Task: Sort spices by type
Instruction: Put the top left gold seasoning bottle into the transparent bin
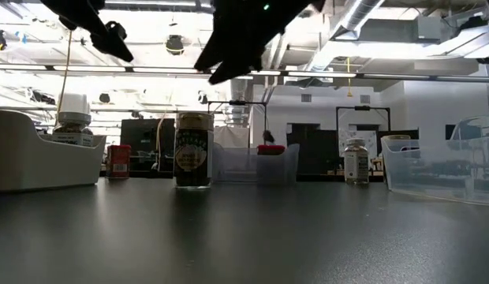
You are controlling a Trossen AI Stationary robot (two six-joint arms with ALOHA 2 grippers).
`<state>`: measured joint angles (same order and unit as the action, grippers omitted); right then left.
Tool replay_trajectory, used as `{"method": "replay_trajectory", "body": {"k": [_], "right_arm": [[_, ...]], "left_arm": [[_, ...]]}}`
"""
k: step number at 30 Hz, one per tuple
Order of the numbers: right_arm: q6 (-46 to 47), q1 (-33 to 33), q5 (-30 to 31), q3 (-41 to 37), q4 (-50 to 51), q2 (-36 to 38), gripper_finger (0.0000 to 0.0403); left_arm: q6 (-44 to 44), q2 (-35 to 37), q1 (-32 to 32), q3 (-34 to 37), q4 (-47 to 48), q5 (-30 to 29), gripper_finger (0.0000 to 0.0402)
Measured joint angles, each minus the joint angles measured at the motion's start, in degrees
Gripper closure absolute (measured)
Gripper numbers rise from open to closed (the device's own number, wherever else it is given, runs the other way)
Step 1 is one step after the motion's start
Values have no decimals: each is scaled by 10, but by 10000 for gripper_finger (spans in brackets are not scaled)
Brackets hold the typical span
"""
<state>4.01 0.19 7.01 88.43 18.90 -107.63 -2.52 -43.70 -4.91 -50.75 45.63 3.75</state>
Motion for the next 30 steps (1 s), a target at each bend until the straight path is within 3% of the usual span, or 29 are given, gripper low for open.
{"method": "replay_trajectory", "body": {"k": [13,30], "right_arm": [[-8,-3,-3,12,-16,-79,70],[6,-2,-3,11,-19,-50,70]], "left_arm": [[-15,-5,0,0,4,0,68],[-18,-44,0,0,5,-1,68]]}}
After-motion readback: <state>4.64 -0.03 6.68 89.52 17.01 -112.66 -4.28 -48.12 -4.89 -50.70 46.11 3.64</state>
